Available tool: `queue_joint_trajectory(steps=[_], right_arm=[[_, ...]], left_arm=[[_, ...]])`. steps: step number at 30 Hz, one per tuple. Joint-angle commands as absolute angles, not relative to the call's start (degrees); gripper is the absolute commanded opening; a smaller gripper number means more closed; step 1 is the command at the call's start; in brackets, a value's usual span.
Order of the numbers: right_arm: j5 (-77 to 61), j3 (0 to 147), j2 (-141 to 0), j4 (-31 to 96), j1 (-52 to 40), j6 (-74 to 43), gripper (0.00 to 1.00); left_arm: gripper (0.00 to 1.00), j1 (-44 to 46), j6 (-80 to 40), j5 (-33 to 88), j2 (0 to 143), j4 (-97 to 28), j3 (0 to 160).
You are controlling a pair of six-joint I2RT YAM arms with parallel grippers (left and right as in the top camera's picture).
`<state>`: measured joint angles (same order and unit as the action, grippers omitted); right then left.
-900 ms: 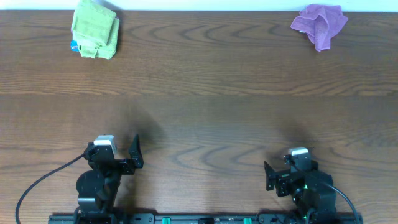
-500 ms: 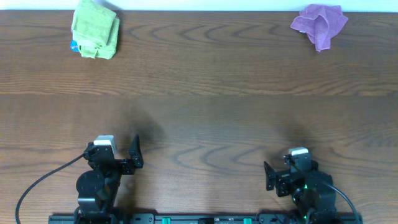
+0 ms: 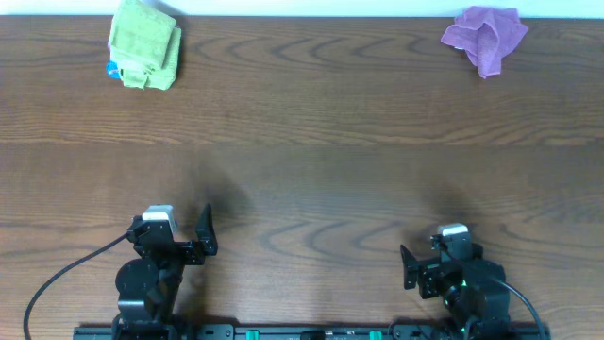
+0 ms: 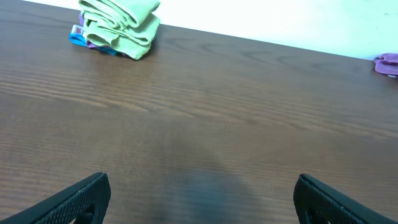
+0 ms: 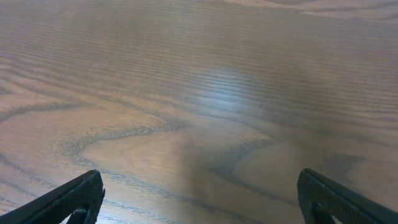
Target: Fold the cloth
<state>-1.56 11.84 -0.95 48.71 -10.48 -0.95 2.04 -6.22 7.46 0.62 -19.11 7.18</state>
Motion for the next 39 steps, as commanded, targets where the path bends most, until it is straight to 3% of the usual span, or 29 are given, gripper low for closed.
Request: queue_joint_trajectory(steps=[1, 26, 32, 39], right_arm=[[-1.9, 11.0, -0.3, 48.8, -11.0, -0.4, 0.99], [-1.3, 11.0, -0.3, 48.6, -11.0, -0.3, 0.99], [-1.8, 11.0, -0.3, 41.4, -11.0, -0.8, 0.99], [1.4, 11.0, -0.3, 28.9, -10.9, -23.2, 0.99]], left_arm=[[0.95, 2.2, -6.9, 7.0, 0.3, -19.4, 5.9], [0.95, 2.2, -6.9, 7.0, 0.3, -19.4, 5.9], [0.95, 2.2, -6.9, 7.0, 0.3, -19.4, 5.9], [0.95, 2.2, -6.9, 7.0, 0.3, -19.4, 5.9]])
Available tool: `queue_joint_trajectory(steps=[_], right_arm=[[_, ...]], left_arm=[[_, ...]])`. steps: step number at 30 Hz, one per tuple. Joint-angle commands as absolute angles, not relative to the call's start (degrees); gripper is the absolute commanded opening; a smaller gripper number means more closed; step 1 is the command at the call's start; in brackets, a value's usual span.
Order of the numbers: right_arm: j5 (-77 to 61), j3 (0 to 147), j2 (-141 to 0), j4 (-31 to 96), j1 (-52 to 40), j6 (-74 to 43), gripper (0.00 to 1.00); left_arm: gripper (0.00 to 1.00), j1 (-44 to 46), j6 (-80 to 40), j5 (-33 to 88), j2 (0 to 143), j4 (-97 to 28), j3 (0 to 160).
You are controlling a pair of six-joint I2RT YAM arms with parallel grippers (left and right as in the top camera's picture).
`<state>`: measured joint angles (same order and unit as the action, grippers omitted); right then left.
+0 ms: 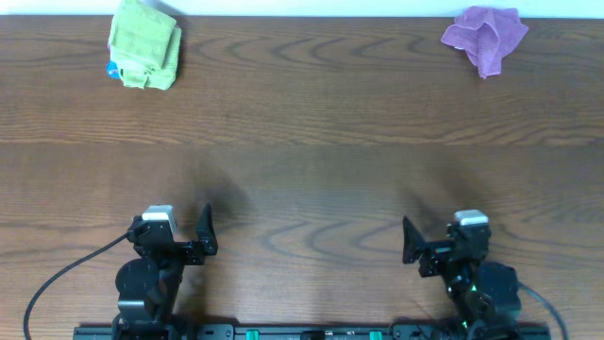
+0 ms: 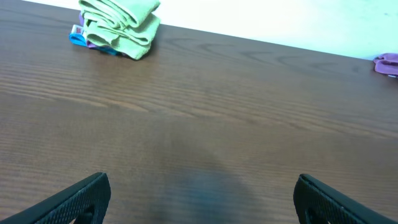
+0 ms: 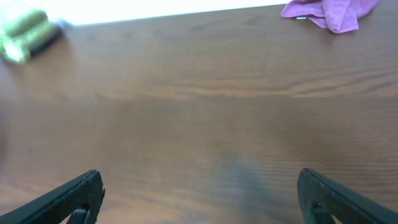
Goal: Fold the cloth
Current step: 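Reach the right gripper forward to the crumpled pink cloth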
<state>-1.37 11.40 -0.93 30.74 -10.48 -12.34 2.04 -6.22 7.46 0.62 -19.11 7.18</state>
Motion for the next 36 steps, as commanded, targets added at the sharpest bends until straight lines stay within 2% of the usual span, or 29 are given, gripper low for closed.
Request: queue_joint_trajectory(steps=[1, 8, 14, 22, 31, 36], right_arm=[[2.5, 11.0, -0.3, 28.1, -10.9, -23.2, 0.99], [10.5, 11.0, -0.7, 18.3, -10.3, -25.3, 0.99], [6.4, 11.0, -8.6, 10.9, -6.6, -25.2, 0.99], [-2.4, 16.8, -33.8, 0.0, 1.2, -24.3, 0.99], [-4.1, 38.8, -69.9, -0.4, 9.2, -13.3, 0.99], [-4.1, 50.7, -85.3, -0.4, 11.4, -10.6, 0.99]], left_arm=[[0.95, 2.2, -6.9, 7.0, 0.3, -19.4, 5.9], [0.95, 2.2, -6.9, 7.0, 0.3, -19.4, 5.9], [0.95, 2.2, -6.9, 7.0, 0.3, -19.4, 5.9], [0.95, 2.2, -6.9, 7.0, 0.3, -19.4, 5.9], [0.95, 2.2, -6.9, 7.0, 0.3, -19.4, 5.9], [0.95, 2.2, -6.9, 7.0, 0.3, -19.4, 5.9]])
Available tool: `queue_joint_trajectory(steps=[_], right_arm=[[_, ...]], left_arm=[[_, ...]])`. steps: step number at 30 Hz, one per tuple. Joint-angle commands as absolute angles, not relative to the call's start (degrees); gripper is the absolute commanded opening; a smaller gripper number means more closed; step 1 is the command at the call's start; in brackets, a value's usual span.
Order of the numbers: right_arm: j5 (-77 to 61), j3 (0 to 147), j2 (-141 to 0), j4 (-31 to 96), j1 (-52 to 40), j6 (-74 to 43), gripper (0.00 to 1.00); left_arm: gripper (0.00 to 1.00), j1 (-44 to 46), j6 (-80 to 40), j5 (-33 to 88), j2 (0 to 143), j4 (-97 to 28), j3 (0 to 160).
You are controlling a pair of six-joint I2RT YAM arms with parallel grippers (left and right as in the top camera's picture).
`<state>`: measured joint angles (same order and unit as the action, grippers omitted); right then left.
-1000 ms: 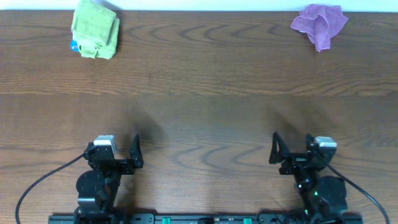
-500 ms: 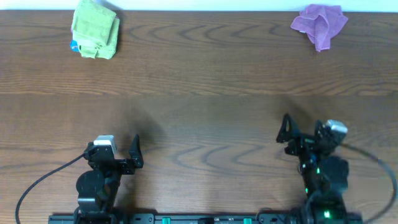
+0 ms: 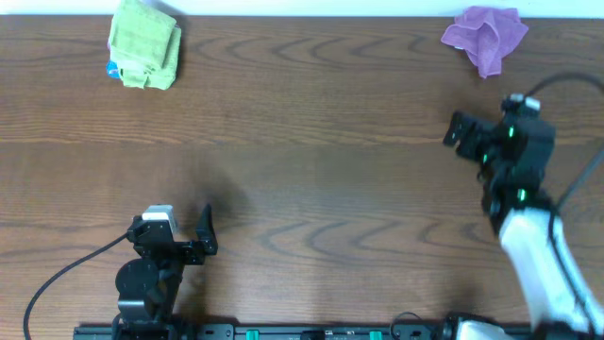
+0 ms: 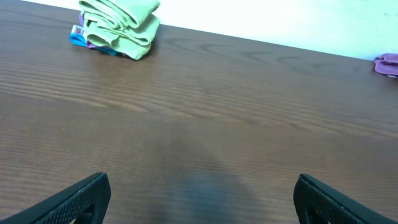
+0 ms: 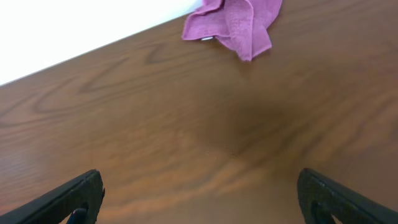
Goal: Fold the cloth
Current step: 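Reach the right gripper forward to the crumpled pink cloth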
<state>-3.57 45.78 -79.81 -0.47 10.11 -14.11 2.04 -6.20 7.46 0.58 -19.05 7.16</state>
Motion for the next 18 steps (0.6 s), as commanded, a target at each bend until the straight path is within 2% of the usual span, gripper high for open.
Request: queue_joint_trajectory(steps=[1, 12, 18], right_arm=[[-4.1, 53.8, -89.1, -0.4, 11.8, -10.6, 0.99], [-4.1, 79.5, -116.6, -0.4, 14.3, -7.6, 0.99], [-3.7, 91.9, -129.0, -1.1, 14.8, -7.6, 0.95]], left_arm=[[0.95, 2.2, -6.9, 7.0, 0.3, -19.4, 5.9], [0.95, 2.2, -6.9, 7.0, 0.3, -19.4, 5.9], [0.95, 2.2, -6.9, 7.0, 0.3, -19.4, 5.9]])
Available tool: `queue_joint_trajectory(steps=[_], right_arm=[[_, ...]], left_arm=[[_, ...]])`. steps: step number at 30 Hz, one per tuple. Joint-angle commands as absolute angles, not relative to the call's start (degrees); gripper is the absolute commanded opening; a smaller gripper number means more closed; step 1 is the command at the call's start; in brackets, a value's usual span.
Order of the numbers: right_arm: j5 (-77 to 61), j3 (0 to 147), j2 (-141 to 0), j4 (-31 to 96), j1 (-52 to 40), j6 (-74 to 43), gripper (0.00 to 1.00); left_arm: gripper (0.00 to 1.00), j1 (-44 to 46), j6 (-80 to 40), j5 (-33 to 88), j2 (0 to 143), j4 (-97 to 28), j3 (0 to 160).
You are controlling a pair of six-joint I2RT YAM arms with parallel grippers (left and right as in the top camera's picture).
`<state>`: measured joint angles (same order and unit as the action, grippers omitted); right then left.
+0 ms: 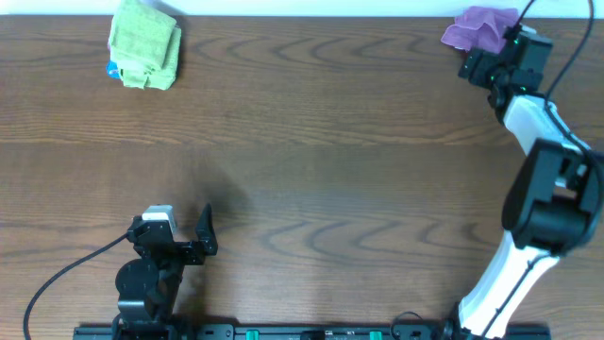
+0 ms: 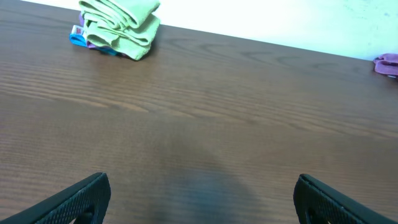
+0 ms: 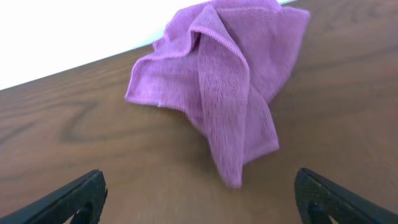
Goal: Fold the cloth
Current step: 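Reach the right gripper forward to the crumpled pink cloth, then grasp the pink cloth with the right gripper and lift it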
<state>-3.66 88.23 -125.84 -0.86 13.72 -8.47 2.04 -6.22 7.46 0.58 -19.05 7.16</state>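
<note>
A crumpled purple cloth [image 3: 224, 81] lies at the table's far right corner, partly covered by my right arm in the overhead view [image 1: 477, 25]. My right gripper [image 3: 199, 202] hovers just in front of it, open, its fingertips [image 3: 74, 196] wide apart with the cloth's hanging tip between and ahead of them. From above, the right gripper [image 1: 486, 61] sits at the cloth's near edge. My left gripper [image 2: 202, 199] rests open at the near left [image 1: 193, 236], holding nothing.
A folded green cloth [image 1: 144, 42] sits on a blue and purple stack at the far left corner, also in the left wrist view [image 2: 118, 28]. The table's far edge [image 1: 302, 17] runs just behind both cloths.
My right arm has reached farther toward the far right corner; its gripper is now right at the purple cloth, which fills the wrist view. The left arm has not moved.
Both grippers first rested open at the near edge. The right one then lifted to face across the table, later stood mid-table on the right side, and now is at the purple cloth. The left stayed parked throughout.
</note>
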Motion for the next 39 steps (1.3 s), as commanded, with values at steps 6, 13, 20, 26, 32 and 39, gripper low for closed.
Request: queue_joint_trajectory(steps=[6, 13, 20, 26, 32, 39], right_arm=[[-1.0, 102.4, -139.6, -2.9, 15.1, -7.7, 0.89], [-1.1, 105.0, -143.1, -2.8, 15.2, -9.0, 0.54], [-5.1, 106.0, -142.3, -0.1, 15.2, -11.4, 0.01], [-10.0, 108.8, -135.5, 11.6, 15.2, -11.0, 0.01], [-10.1, 109.1, -123.3, 24.0, 14.0, -5.6, 0.01], [-11.0, 109.1, -108.9, 36.9, 9.6, -2.9, 0.01]], left_arm=[[0.95, 2.2, -6.9, 7.0, 0.3, -19.4, 5.9], [0.95, 2.2, -6.9, 7.0, 0.3, -19.4, 5.9], [0.95, 2.2, -6.9, 7.0, 0.3, -19.4, 5.9], [0.95, 2.2, -6.9, 7.0, 0.3, -19.4, 5.9], [0.95, 2.2, -6.9, 7.0, 0.3, -19.4, 5.9], [0.95, 2.2, -6.9, 7.0, 0.3, -19.4, 5.9]])
